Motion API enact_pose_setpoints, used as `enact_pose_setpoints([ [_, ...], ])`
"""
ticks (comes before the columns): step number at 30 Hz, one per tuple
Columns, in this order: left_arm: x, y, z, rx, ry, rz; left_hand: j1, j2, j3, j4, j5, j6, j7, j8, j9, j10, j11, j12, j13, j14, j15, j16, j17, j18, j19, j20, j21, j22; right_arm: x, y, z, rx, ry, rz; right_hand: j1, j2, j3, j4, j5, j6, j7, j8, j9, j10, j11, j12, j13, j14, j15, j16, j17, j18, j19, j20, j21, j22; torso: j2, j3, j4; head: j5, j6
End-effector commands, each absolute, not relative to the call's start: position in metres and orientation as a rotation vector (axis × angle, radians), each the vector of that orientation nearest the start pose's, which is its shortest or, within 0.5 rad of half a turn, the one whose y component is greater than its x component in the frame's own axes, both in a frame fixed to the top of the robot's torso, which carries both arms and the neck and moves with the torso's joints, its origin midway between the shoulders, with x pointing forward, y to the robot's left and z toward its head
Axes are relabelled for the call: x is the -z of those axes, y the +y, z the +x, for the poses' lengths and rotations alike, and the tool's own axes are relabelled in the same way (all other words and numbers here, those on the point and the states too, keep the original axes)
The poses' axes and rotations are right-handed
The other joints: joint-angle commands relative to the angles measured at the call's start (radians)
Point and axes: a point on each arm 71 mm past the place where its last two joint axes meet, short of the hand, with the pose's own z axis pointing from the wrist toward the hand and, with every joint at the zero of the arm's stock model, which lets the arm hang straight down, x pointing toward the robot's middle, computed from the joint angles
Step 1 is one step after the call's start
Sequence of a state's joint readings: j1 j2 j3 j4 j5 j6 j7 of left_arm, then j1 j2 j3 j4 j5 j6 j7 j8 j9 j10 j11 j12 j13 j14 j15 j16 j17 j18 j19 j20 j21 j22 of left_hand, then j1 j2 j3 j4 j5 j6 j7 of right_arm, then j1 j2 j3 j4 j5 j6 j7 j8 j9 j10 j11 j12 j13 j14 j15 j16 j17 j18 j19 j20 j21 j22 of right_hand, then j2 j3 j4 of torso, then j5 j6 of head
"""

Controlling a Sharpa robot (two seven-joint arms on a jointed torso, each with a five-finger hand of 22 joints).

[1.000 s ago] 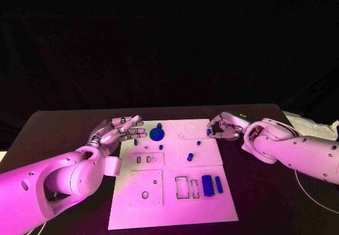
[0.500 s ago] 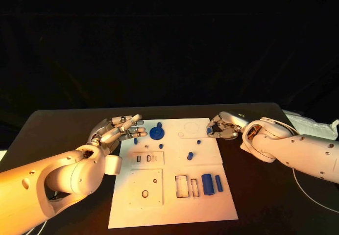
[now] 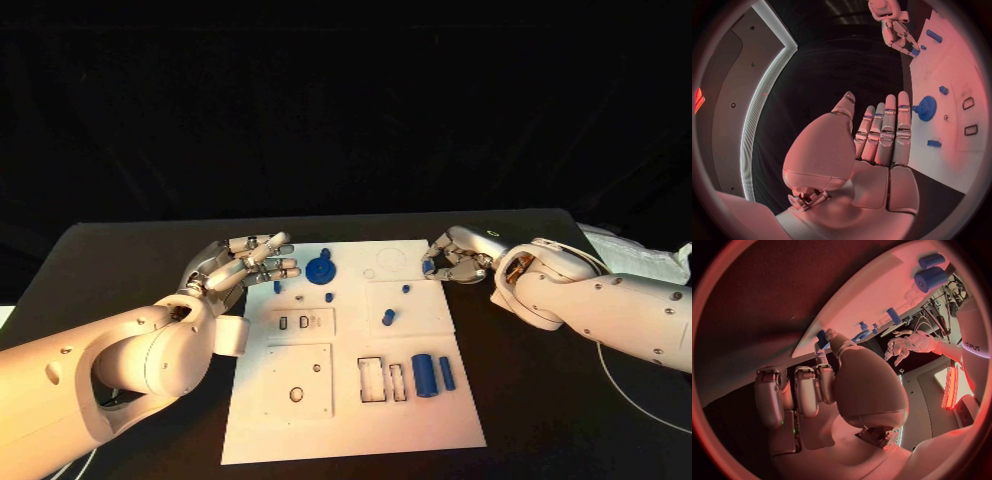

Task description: Assemble the parts on the task board

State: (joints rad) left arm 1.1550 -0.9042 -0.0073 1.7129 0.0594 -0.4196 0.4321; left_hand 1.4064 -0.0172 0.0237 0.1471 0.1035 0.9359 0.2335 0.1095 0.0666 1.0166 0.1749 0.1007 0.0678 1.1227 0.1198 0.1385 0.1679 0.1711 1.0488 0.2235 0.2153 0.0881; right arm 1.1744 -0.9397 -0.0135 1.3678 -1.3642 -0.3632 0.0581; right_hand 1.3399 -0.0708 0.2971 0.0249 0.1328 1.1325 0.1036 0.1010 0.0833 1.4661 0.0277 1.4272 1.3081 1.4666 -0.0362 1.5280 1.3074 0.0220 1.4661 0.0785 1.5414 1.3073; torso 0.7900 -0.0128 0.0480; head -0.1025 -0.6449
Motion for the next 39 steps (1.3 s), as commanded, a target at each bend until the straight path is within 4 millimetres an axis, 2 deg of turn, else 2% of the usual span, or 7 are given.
enact_pose_setpoints([
  [1,0.171,0.19,0.451,1.622,1.374,-1.193,0.002,0.01,-0.002,-0.002,-0.003,-0.002,0.002,-0.005,-0.001,-0.001,0.003,-0.004,-0.001,0.001,0.003,-0.006,0.001,0.01,0.006,0.002,-0.005,-0.001,0.188,-0.292,0.503,-0.603,1.6,0.071,0.0,0.022,0.009,0.002,-0.003,0.012,-0.001,0.006,0.006,0.044,-0.006,0.005,0.179,0.084,-0.008,0.004,0.161,-0.003,0.057,-0.01,-0.002,0.18,-0.001,0.0007,-0.0014,0.002,0.0],
  [5,0.172,0.192,0.452,1.616,1.372,-1.195,0.002,0.01,-0.002,-0.002,-0.003,-0.002,0.002,-0.005,-0.001,-0.001,0.003,-0.004,-0.001,0.001,0.003,-0.006,0.001,0.01,0.006,0.002,-0.005,-0.001,0.18,-0.28,0.499,-0.641,1.602,0.163,-0.006,0.031,0.016,0.001,0.014,0.014,-0.004,0.004,0.007,0.042,-0.009,0.0,0.176,0.083,-0.011,0.001,0.155,-0.002,0.054,-0.014,-0.005,0.174,-0.002,-0.0004,0.0008,0.0,0.001],
  [8,0.172,0.194,0.454,1.608,1.368,-1.196,0.003,0.01,-0.003,-0.003,-0.003,-0.002,0.002,-0.005,-0.001,-0.001,0.004,-0.004,-0.001,0.001,0.003,-0.006,0.002,0.01,0.006,0.002,-0.005,-0.001,0.17,-0.264,0.497,-0.659,1.605,0.212,0.001,0.036,0.03,-0.014,0.062,0.016,-0.005,0.002,0.008,0.039,-0.011,-0.008,0.172,0.082,-0.014,-0.001,0.15,0.0,0.05,-0.018,-0.007,0.168,-0.004,-0.0026,0.0013,0.0,0.001],
  [16,0.175,0.2,0.459,1.59,1.352,-1.221,0.004,0.011,-0.003,-0.004,-0.003,-0.003,0.002,-0.005,-0.001,-0.001,0.004,-0.004,-0.001,0.0,0.003,-0.007,0.002,0.01,0.006,0.002,-0.006,-0.001,0.163,-0.216,0.493,-0.66,1.659,0.19,-0.006,0.041,0.034,-0.015,0.06,0.011,-0.002,-0.002,0.007,0.035,-0.009,-0.016,0.168,0.08,-0.013,-0.005,0.142,0.002,0.045,-0.018,-0.011,0.159,-0.013,-0.0096,0.0067,0.013,-0.012],
  [26,0.176,0.203,0.462,1.583,1.346,-1.233,0.004,0.011,-0.003,-0.004,-0.003,-0.003,0.002,-0.005,-0.001,-0.001,0.004,-0.004,-0.001,0.0,0.003,-0.007,0.002,0.01,0.006,0.002,-0.006,-0.001,0.18,-0.136,0.472,-0.66,1.749,0.014,-0.018,0.046,0.04,-0.016,0.056,0.003,0.002,-0.01,0.006,0.032,-0.006,-0.024,0.164,0.078,-0.011,-0.009,0.132,0.004,0.039,-0.017,-0.015,0.149,-0.022,-0.0204,0.0173,0.025,-0.02],
  [35,0.177,0.202,0.461,1.586,1.342,-1.256,0.004,0.012,-0.003,-0.004,-0.003,-0.003,0.002,-0.005,-0.001,-0.001,0.004,-0.004,-0.001,0.0,0.004,-0.007,0.002,0.01,0.006,0.002,-0.006,-0.002,0.199,-0.096,0.457,-0.672,1.762,-0.099,-0.027,0.042,0.039,-0.017,0.049,0.004,0.002,-0.012,0.006,0.032,-0.006,-0.023,0.165,0.078,-0.01,-0.01,0.131,0.004,0.039,-0.016,-0.016,0.147,-0.025,-0.0284,0.0242,0.038,-0.038],
  [39,0.177,0.202,0.461,1.586,1.342,-1.258,0.004,0.012,-0.003,-0.004,-0.003,-0.003,0.002,-0.005,-0.001,-0.001,0.004,-0.004,-0.001,0.0,0.004,-0.007,0.002,0.01,0.006,0.002,-0.006,-0.002,0.204,-0.089,0.453,-0.678,1.769,-0.121,-0.03,0.041,0.038,-0.016,0.047,0.004,0.002,-0.012,0.006,0.032,-0.005,-0.024,0.164,0.078,-0.01,-0.01,0.13,0.004,0.038,-0.016,-0.016,0.147,-0.024,-0.026,0.0224,0.048,-0.043],
])
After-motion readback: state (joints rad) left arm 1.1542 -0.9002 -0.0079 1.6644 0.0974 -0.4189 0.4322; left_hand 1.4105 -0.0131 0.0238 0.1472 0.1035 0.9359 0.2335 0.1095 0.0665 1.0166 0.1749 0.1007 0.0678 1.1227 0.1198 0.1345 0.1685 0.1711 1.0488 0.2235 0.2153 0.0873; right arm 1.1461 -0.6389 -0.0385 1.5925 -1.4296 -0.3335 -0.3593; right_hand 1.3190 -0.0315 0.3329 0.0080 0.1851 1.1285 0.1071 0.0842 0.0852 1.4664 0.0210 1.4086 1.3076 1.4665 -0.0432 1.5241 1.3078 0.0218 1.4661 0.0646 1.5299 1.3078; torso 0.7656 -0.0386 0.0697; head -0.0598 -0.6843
